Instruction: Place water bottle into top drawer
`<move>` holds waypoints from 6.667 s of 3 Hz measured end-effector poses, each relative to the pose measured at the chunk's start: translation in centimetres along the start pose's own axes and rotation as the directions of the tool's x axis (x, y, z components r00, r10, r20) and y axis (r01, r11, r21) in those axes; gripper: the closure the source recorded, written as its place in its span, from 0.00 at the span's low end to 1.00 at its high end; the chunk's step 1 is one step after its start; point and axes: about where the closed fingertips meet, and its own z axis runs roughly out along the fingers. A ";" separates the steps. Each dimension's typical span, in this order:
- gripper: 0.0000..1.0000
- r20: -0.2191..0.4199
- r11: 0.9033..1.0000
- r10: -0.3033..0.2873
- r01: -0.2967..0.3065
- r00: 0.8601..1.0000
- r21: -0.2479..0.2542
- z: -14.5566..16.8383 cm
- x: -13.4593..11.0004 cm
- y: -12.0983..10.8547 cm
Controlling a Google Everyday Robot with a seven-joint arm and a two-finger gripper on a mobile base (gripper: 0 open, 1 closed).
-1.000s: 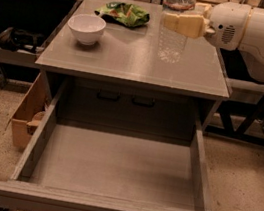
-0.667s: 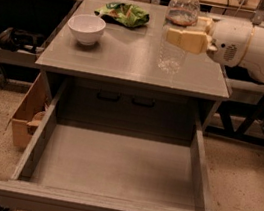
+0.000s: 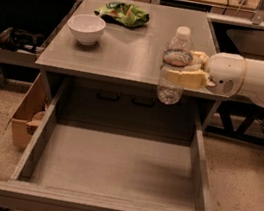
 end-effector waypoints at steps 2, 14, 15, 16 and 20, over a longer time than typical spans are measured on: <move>1.00 0.002 1.000 0.028 -0.028 1.000 0.001 1.2 1.6 -0.5; 0.28 0.078 0.997 0.061 -0.057 0.995 -0.050 22.6 21.8 9.2; 0.05 0.078 0.997 0.061 -0.057 0.995 -0.050 22.6 21.8 9.2; 0.00 0.078 0.997 0.061 -0.057 0.995 -0.050 22.6 21.8 9.2; 0.00 0.007 0.997 0.008 -0.008 1.000 -0.070 14.7 16.3 2.1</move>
Offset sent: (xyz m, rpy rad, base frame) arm 0.0202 0.0154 -0.0430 0.0168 0.0661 -0.0212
